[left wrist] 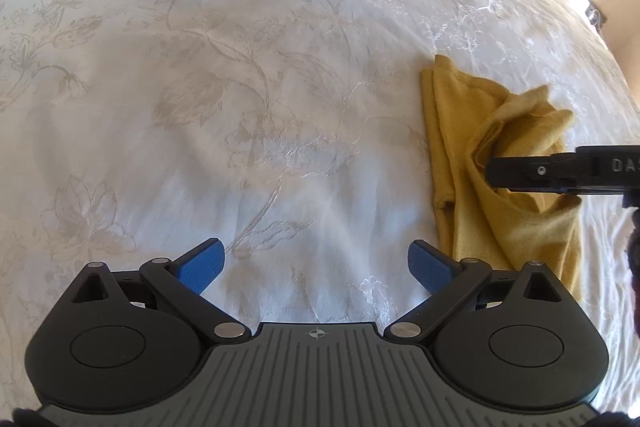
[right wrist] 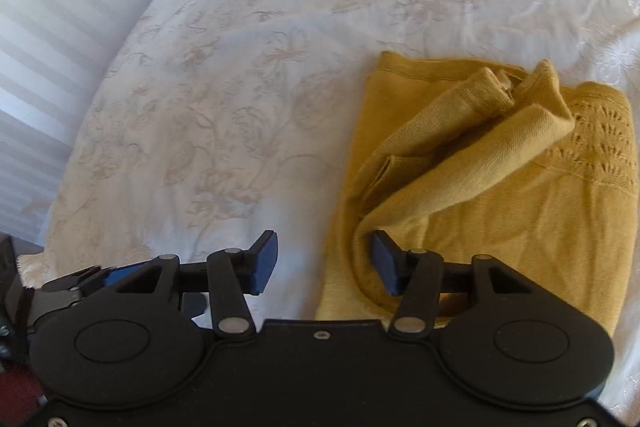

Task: Fold small clothes
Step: 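Grasp a side of the folded bundle with the right gripper and fold it over, then grasp the sweater edge with the right gripper and fold it over the bundle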

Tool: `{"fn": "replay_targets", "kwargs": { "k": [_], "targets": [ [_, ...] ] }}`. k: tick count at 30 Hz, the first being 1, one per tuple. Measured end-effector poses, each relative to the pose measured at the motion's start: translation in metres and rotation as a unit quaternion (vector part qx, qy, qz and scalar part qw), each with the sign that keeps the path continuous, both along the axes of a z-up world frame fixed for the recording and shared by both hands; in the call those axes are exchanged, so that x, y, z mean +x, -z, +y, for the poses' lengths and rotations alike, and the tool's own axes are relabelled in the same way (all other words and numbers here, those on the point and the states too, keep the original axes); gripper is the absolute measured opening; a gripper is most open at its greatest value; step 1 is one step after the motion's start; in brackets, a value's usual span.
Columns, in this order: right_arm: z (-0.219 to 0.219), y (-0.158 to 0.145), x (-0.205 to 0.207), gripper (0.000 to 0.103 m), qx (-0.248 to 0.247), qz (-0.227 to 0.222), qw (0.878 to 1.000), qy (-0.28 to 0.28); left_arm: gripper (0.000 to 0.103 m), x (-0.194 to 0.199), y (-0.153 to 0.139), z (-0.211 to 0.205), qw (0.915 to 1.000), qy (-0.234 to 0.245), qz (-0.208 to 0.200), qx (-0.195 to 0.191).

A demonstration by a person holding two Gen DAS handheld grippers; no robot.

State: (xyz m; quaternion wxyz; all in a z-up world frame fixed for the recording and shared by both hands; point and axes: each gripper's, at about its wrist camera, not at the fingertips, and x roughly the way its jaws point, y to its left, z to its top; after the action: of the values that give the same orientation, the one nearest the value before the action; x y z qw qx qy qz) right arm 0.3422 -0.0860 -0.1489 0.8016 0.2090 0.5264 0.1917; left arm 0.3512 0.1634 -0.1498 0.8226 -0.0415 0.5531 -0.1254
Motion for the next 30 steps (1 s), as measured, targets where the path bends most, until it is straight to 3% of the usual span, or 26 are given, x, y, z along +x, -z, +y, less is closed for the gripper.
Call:
{"fn": "replay_targets", "kwargs": {
  "k": [4, 11, 19, 23, 27, 30],
  "targets": [
    [-0.013, -0.021, -0.021, 0.062, 0.021, -0.043, 0.999, 0.022, 0.100, 0.013, -0.008, -0.011, 0.9995, 0.027, -0.013, -0.003],
    [-0.047, -0.012, -0.059, 0.065, -0.044, -0.057, 0.994, 0.087, 0.100, 0.045, -0.020, -0.044, 0.9971, 0.064, -0.028, -0.028],
    [-0.039, 0.017, -0.077, 0.068, -0.040, -0.041, 0.997, 0.060, 0.100, 0.078, -0.021, -0.089, 0.9931, 0.106, -0.031, -0.039],
    [-0.003, 0.026, -0.078, 0.068, -0.058, -0.055, 0.997, 0.000, 0.100, 0.087, -0.014, -0.107, 0.9908, 0.128, -0.019, -0.040],
    [0.042, 0.026, -0.087, 0.067, -0.149, -0.092, 0.981, -0.079, 0.100, 0.093, -0.005, -0.116, 0.9896, 0.135, 0.004, -0.050],
    [0.071, 0.029, -0.098, 0.064, -0.247, -0.134, 0.950, -0.138, 0.100, 0.093, -0.004, -0.114, 0.9901, 0.128, 0.011, -0.057]
  ]
}}
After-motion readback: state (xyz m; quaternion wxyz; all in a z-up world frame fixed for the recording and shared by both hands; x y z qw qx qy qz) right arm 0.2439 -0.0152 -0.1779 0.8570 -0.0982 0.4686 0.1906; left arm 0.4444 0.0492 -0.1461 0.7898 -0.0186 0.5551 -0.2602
